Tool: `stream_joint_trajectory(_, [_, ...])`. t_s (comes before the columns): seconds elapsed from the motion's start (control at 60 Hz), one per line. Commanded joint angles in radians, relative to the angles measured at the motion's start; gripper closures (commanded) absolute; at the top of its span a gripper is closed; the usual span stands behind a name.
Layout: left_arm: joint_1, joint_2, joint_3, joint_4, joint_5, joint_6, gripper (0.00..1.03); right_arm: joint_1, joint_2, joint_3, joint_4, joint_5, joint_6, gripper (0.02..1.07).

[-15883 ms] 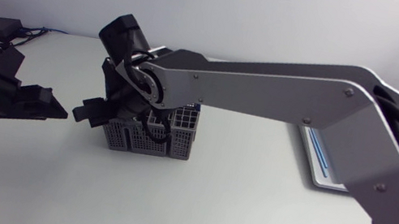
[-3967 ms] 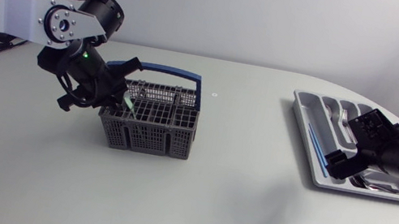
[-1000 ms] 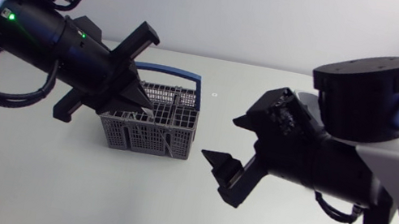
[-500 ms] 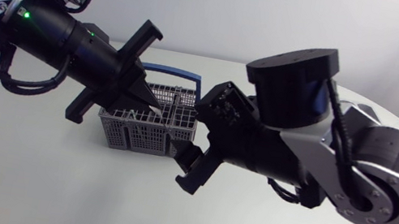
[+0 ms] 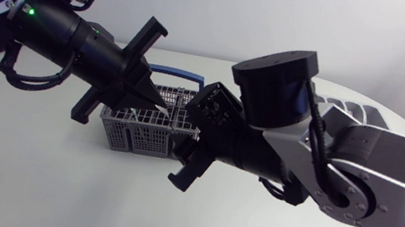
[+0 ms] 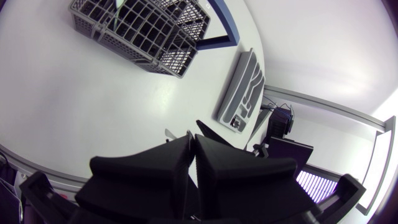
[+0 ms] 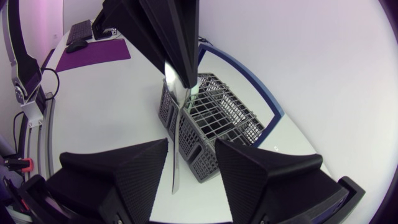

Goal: Unload the cutlery basket into the drawer organizer.

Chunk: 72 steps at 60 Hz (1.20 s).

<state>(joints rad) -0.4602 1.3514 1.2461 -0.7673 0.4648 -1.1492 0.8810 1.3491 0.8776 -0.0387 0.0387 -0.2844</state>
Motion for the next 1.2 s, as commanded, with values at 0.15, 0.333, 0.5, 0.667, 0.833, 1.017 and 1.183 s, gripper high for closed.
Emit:
stream_joint_trajectory(0.15, [-0.005,0.026,0.03,0.003,0.028,-0.027,0.95,0.026,0.041,0.038,0.017,0.009,-0.009,0.65])
stream_joint_trajectory(0.333, [-0.005,0.026,0.027,0.003,0.032,-0.03,0.95,0.027,0.053,0.044,0.017,0.009,-0.009,0.83])
stream_joint_trajectory(0.5, [-0.008,0.026,0.026,0.003,0.035,-0.032,0.95,0.029,0.056,0.043,0.019,0.007,-0.009,0.88])
stream_joint_trajectory(0.667, [-0.009,0.026,0.024,0.003,0.035,-0.034,0.93,0.026,0.055,0.046,0.023,0.001,-0.009,1.0])
stream_joint_trajectory(0.833, [-0.008,0.022,0.023,0.003,0.043,-0.035,0.91,0.026,0.055,0.044,0.019,-0.007,-0.009,1.01])
stream_joint_trajectory(1.017, [0.011,0.009,0.03,0.003,0.078,-0.034,0.73,0.024,0.051,0.046,-0.006,-0.019,-0.007,1.01])
stream_joint_trajectory(1.183, [0.031,-0.009,0.052,0.003,0.078,-0.03,0.5,0.019,0.047,0.041,-0.03,-0.031,-0.007,1.01])
